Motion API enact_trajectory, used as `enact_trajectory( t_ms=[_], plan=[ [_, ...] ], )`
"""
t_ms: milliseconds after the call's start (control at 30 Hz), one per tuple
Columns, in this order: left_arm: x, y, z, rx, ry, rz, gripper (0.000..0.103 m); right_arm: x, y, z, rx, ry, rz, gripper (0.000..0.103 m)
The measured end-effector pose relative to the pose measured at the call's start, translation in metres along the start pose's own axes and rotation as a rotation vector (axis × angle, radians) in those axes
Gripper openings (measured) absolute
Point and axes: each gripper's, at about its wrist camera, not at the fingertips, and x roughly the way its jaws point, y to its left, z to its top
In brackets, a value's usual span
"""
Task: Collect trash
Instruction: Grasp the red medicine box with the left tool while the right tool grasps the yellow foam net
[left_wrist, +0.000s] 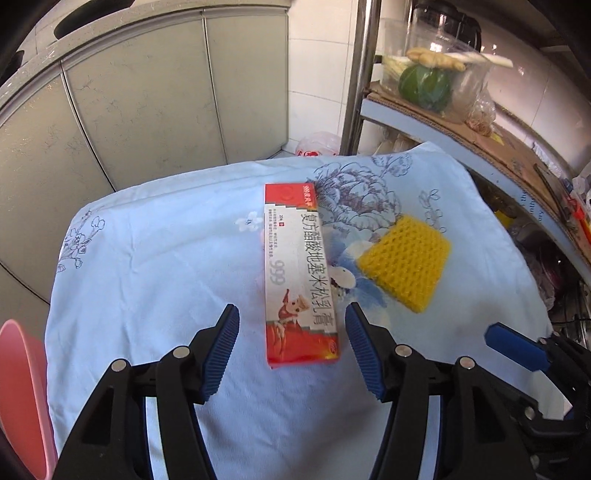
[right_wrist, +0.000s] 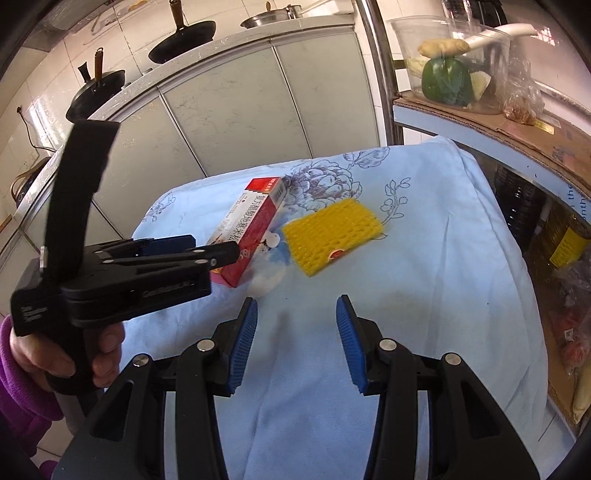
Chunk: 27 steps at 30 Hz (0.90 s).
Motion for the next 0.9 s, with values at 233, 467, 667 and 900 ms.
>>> enact_trajectory(
  t_ms=[233,467,667,900],
  plan=[
    [0.012,0.001,0.001,-0.021,0.000,0.002,0.056,0.006,-0.007,0.003,0.033,0.016,0.007,0.045],
    [0.001,0.006,-0.011,-0.042,-0.038,-0.020,0.038,0.014,-0.022,0.014,0.094,0.030,0.015,0.045],
    [-0.022,0.018,-0.029,-0.085,-0.077,-0.034,0.038,0.030,-0.026,0.026,0.131,0.050,0.023,0.045],
    [-0.048,0.036,-0.049,-0.120,-0.112,-0.031,0.038,0.053,-0.033,0.046,0.195,0.067,0.029,0.045]
  ],
)
